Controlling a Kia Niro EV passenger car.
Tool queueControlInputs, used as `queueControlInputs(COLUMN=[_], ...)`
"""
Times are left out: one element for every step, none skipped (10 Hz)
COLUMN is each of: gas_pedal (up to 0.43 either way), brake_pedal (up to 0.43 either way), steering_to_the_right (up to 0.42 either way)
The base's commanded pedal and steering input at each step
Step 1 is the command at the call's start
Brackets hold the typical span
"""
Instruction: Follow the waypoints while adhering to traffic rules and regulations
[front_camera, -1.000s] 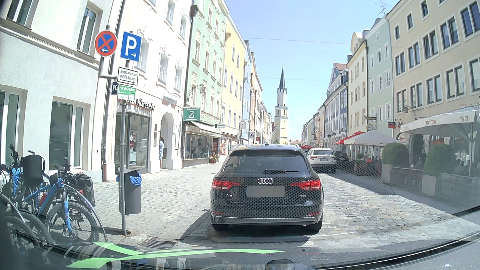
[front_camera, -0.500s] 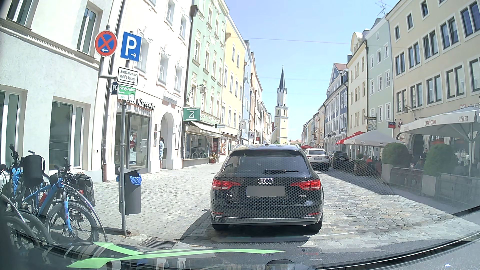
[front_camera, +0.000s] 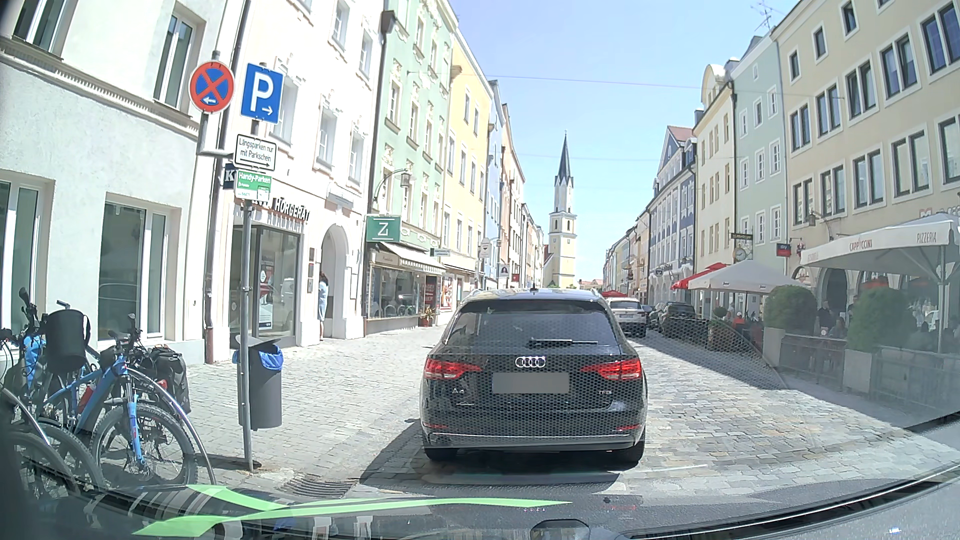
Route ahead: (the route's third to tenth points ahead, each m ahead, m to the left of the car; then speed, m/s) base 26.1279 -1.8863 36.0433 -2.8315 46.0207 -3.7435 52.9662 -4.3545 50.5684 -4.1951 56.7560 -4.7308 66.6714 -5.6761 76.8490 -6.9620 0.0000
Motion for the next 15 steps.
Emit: queueControlInputs(gas_pedal=[0.0, 0.0, 0.0, 0.0, 0.0, 0.0, 0.0, 0.0, 0.0, 0.0, 0.0, 0.0, 0.0, 0.0, 0.0], brake_pedal=[0.287, 0.287, 0.287, 0.28, 0.274, 0.262, 0.244, 0.213, 0.152, 0.049, 0.0, 0.0, 0.0, 0.0, 0.0], steering_to_the_right=[0.386, 0.393, 0.404, 0.422, 0.46, 0.513, 0.56, 0.601, 0.657, 0.727, 0.779, 0.843, 0.885, 0.906, 0.935])
